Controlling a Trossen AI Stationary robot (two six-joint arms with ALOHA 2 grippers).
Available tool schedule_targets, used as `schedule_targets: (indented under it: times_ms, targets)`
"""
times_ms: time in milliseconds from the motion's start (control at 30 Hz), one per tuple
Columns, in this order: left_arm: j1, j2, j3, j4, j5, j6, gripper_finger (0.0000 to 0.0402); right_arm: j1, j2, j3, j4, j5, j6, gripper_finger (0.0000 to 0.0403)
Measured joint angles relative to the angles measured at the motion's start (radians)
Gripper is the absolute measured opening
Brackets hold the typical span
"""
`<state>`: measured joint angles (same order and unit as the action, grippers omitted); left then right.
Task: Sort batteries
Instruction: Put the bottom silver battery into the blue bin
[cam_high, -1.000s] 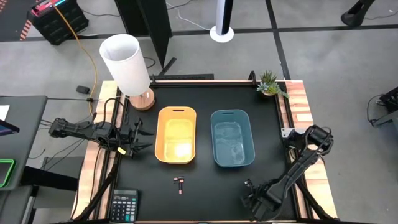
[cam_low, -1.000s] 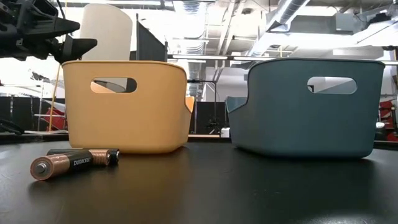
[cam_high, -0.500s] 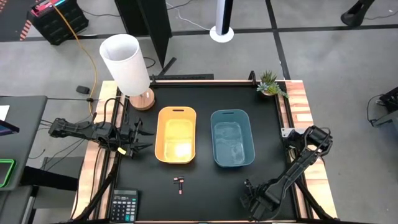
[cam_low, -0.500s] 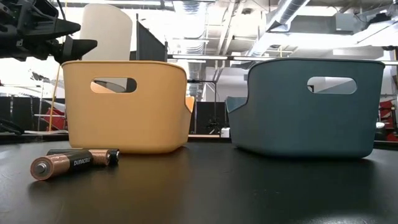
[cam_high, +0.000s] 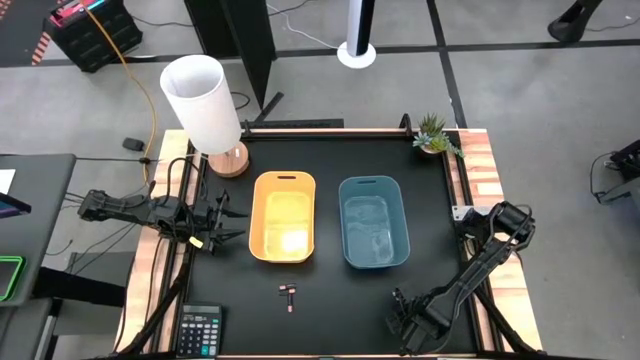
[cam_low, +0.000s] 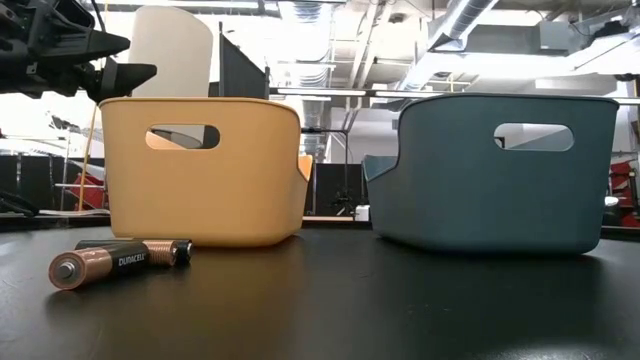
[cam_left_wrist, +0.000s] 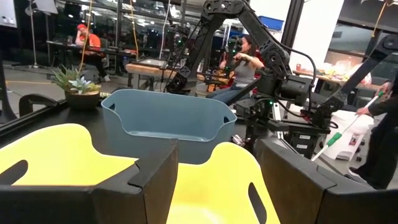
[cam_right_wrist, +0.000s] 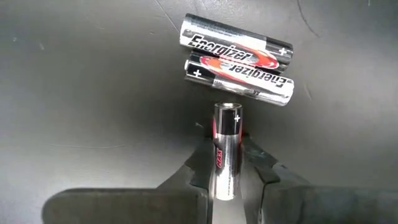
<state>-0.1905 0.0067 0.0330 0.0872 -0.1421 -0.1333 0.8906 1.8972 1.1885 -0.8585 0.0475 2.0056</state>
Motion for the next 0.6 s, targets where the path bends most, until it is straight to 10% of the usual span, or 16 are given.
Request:
schedule_targets:
  times_ms: [600]
  targets:
    - [0.0, 0.0, 0.0, 0.0, 0.0, -0.002, 0.0215, 0.065, -0.005, 0.152, -0.141, 0.057, -0.062, 0.0059]
